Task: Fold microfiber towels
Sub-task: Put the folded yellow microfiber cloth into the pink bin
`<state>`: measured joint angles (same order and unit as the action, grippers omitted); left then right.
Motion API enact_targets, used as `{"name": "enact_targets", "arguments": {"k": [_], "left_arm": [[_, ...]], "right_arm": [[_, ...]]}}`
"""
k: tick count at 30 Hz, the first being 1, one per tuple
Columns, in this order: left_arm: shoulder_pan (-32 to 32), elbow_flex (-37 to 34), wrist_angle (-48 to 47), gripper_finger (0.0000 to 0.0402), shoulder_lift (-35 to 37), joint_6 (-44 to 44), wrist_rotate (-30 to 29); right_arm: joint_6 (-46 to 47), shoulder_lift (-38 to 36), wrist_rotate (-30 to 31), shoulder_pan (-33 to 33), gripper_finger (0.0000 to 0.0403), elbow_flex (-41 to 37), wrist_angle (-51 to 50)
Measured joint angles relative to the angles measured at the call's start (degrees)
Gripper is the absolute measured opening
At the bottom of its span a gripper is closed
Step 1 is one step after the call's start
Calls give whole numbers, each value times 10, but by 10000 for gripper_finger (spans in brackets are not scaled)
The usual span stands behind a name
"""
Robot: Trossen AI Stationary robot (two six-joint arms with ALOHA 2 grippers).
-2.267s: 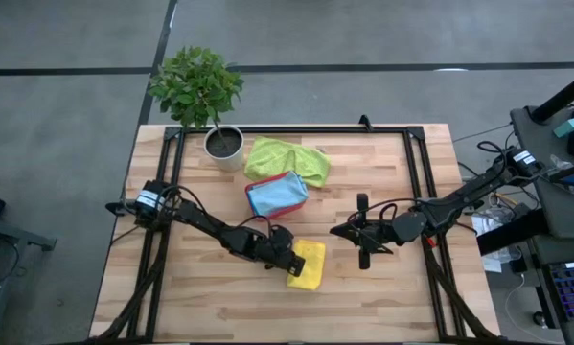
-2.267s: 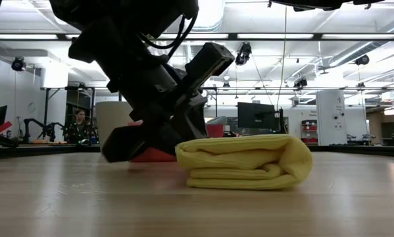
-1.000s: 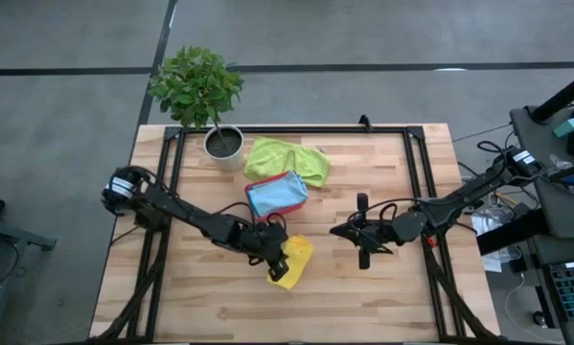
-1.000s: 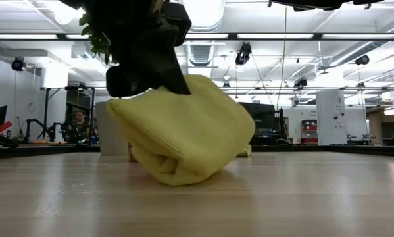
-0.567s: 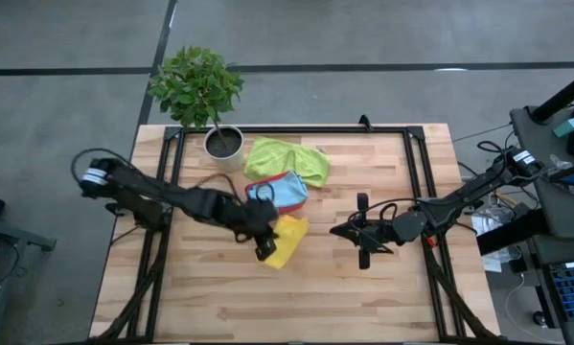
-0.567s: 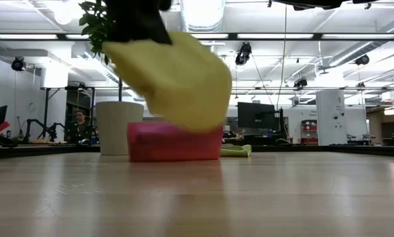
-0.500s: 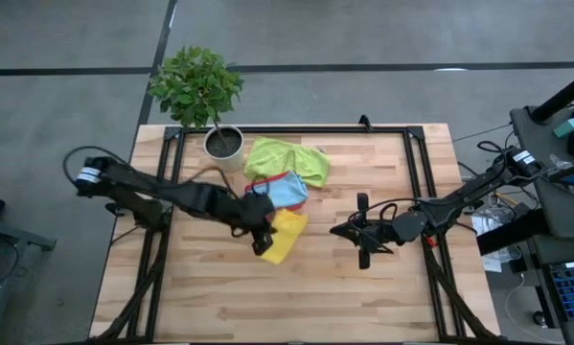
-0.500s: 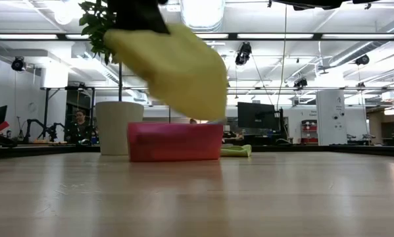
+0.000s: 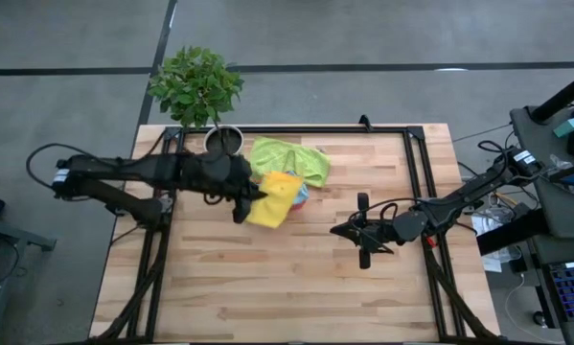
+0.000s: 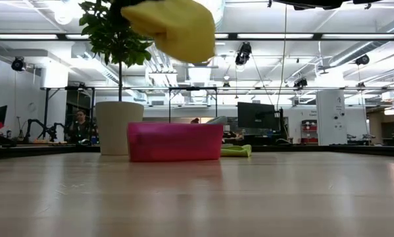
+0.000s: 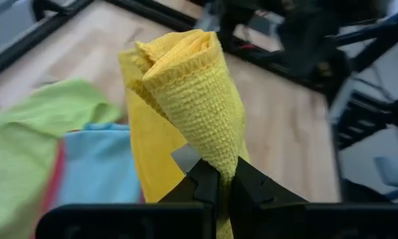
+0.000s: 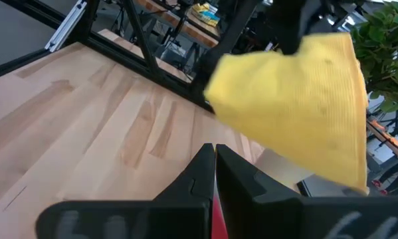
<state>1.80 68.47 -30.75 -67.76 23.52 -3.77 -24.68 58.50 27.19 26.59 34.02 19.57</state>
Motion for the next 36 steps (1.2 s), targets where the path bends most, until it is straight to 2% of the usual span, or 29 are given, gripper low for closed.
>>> {"name": "enact_targets", "arguments": {"k": [7, 12, 19, 26, 28, 36], "left_arm": [[-85, -3, -58, 0, -8, -67, 0], [-126, -5, -98, 0, -46, -98, 0], [-134, -4, -93, 0, -134, -138, 19], [-135, 25, -92, 0, -241, -185, 106], [-135, 42, -93, 0, -265, -206, 114], [-162, 102, -93, 0, -302, -286, 117]], "right_arm": [[0, 0, 0, 0, 9, 0, 0], [-13, 0, 0, -1, 9, 0, 0], [-30, 0, 0, -17, 9, 1, 0], [-30, 0, 0, -38, 9, 0, -4], [-29, 0, 0, -42, 9, 0, -9], [-22, 0, -1, -44, 9, 0, -14]]}}
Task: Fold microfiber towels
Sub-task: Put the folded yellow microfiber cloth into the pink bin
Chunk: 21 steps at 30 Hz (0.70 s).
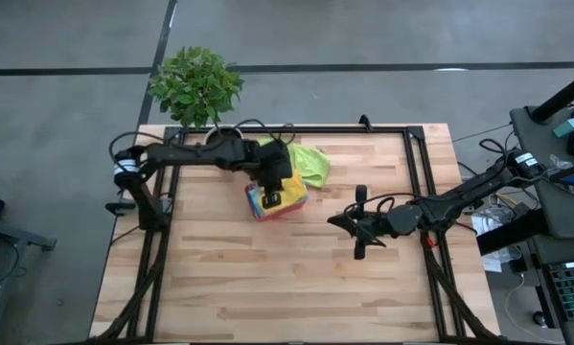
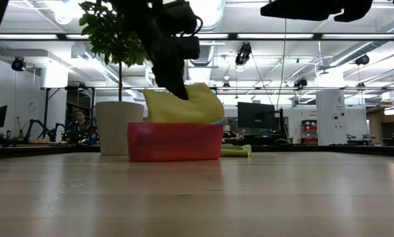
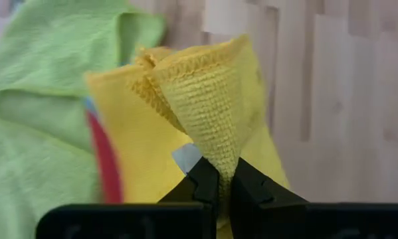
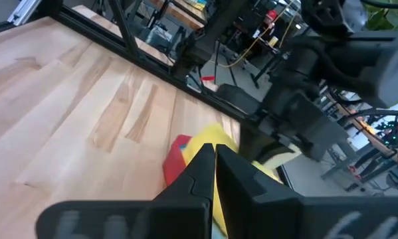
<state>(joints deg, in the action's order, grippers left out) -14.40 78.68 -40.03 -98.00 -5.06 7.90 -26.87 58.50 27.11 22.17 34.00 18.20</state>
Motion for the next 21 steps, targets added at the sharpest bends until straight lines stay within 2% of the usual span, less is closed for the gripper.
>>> {"name": "enact_targets", "arguments": {"k": [7, 13, 16, 21], "left_arm": [[-45, 2, -5, 0, -2, -33, -2], [-49, 0, -1, 2, -18, -62, -2], [-50, 0, 0, 21, -20, -64, -2], [-52, -1, 4, 78, -20, -74, -2]], "right_arm": [[0, 0, 0, 0, 9, 0, -1], [-1, 0, 0, 0, 9, 0, -4], [-1, 0, 0, 0, 9, 0, -4], [7, 0, 0, -5, 9, 0, -8]]}}
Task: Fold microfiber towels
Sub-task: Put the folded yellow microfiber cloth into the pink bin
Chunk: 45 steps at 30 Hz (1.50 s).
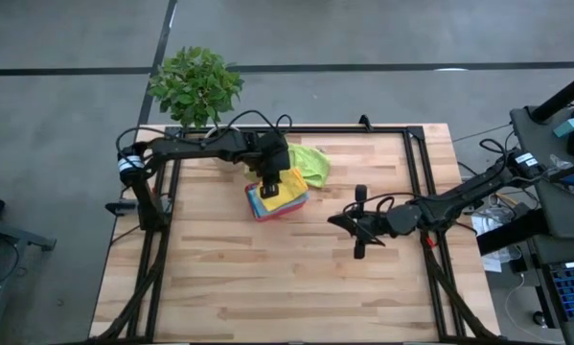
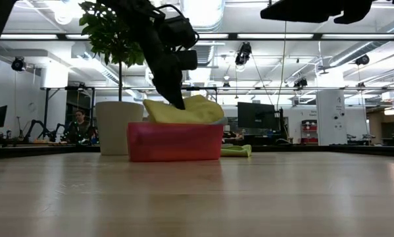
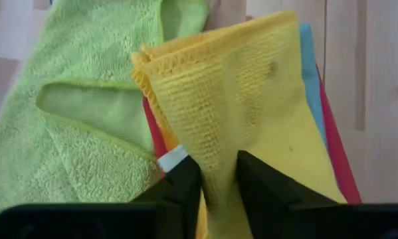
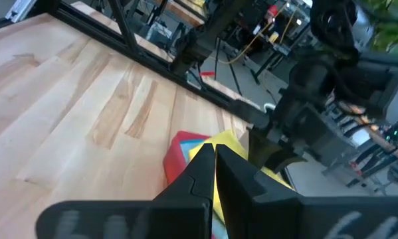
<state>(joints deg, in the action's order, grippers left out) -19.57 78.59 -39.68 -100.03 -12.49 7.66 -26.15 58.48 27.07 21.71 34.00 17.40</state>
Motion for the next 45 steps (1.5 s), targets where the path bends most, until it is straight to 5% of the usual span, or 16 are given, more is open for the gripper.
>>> {"name": "enact_targets", "arguments": {"k": [11, 23, 29, 39, 45], "left_arm": [[0, 3, 2, 159, 12, -30, -36], [-2, 3, 16, 163, 16, -104, -43], [-11, 3, 21, 163, 18, -134, -49], [-12, 1, -15, 163, 76, -116, -83], [12, -25, -39, 163, 126, -74, -80]], "right_arm": [[117, 29, 0, -37, 9, 0, -10], [156, 167, -6, -162, 9, 72, 4], [137, 221, -97, -238, 9, 126, 2], [161, 222, -115, -286, 11, 137, -19], [172, 222, -157, -304, 51, 172, -91]]}}
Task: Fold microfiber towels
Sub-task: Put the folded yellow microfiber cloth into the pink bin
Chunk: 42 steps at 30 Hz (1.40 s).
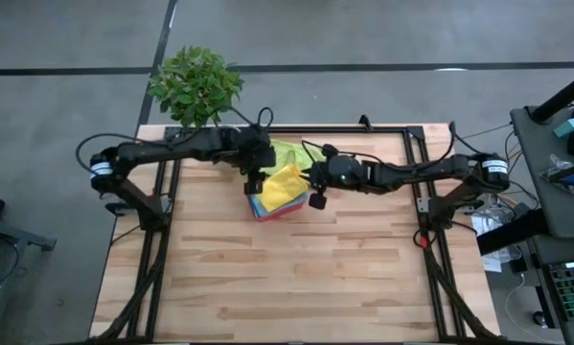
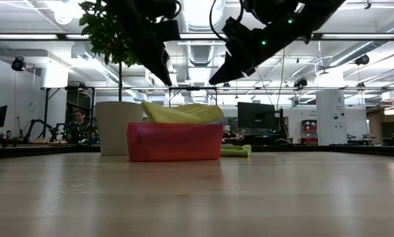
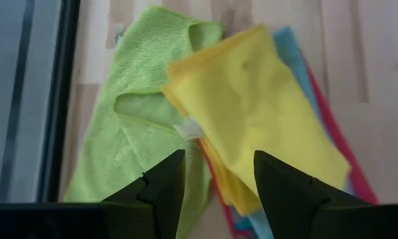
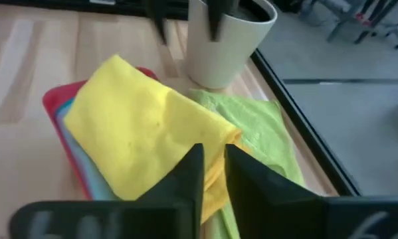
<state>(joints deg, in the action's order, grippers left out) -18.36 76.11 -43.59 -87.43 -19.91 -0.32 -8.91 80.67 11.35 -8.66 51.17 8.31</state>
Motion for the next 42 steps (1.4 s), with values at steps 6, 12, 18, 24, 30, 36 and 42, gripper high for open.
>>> {"name": "enact_targets", "arguments": {"k": [6, 12, 18, 24, 30, 36, 42], "left_arm": [[12, -81, 10, 163, 53, 41, 2], [12, -177, 85, 163, 95, 69, 2], [12, -214, 88, 163, 107, 92, 5], [12, -230, 89, 163, 101, 107, 57], [16, -231, 105, 163, 83, 121, 74], [19, -231, 140, 163, 71, 121, 74], [20, -231, 161, 153, 63, 107, 73]], "right_arm": [[-2, 10, -61, -39, 117, 33, -35], [14, 32, -157, -98, 169, 48, -30], [30, 99, -212, -133, 195, 63, 21], [31, 166, -258, -142, 201, 119, 7], [19, 189, -286, -143, 191, 164, -63], [27, 185, -309, -143, 131, 169, -73], [21, 185, -309, -143, 33, 166, -82]]}}
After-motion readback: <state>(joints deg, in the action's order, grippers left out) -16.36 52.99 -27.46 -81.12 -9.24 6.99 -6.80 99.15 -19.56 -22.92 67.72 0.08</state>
